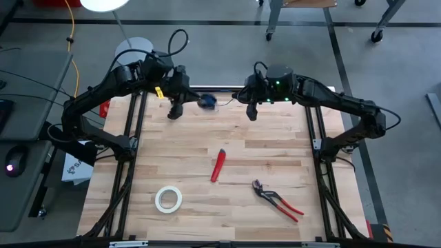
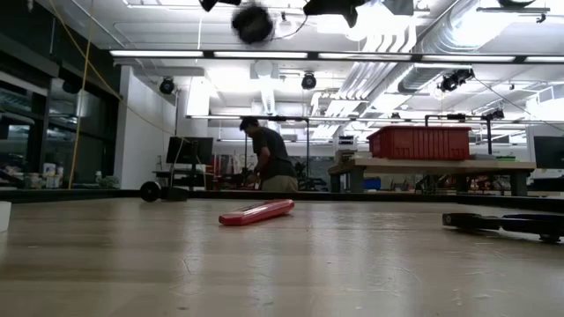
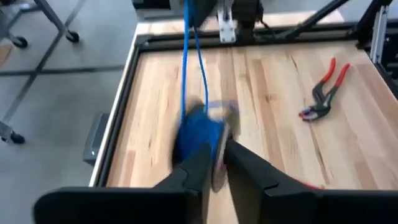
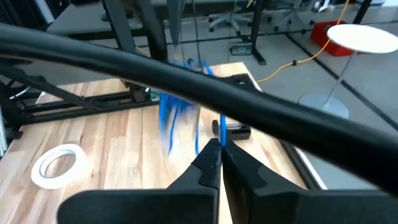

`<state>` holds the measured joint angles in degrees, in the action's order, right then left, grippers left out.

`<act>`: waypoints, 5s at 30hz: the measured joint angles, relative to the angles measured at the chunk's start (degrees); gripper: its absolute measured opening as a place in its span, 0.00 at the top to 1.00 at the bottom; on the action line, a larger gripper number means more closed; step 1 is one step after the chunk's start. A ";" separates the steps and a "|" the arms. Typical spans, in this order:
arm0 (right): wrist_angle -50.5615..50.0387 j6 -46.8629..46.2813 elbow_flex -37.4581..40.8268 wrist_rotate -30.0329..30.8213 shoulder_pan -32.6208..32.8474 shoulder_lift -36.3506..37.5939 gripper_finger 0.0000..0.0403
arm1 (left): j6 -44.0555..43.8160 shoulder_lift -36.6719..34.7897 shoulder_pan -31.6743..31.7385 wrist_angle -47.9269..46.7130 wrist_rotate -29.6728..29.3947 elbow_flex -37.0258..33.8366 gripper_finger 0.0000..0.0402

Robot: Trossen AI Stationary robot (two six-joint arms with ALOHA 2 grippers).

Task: Coil cords
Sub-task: Uncoil the blue wire cable from the black spool

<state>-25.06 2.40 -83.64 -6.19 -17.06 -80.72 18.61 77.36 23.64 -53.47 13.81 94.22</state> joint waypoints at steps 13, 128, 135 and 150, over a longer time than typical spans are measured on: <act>-0.90 -2.17 0.00 2.12 -0.70 3.65 1.00 | -0.63 0.89 0.35 -3.10 -6.28 -4.06 0.64; 6.27 -7.40 0.11 8.76 -6.14 13.28 1.00 | -24.48 59.19 -19.35 73.27 -10.45 -0.24 0.64; 6.27 -6.90 0.11 8.72 -6.14 13.28 1.00 | -24.00 59.19 -19.54 73.51 -10.56 -0.22 0.69; 6.21 -4.93 0.11 8.17 -6.14 14.73 1.00 | -25.63 54.93 -16.14 63.67 -7.90 -0.31 0.99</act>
<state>-18.85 -2.52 -83.53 1.98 -23.20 -65.99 -7.02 132.29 7.50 10.21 5.91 93.91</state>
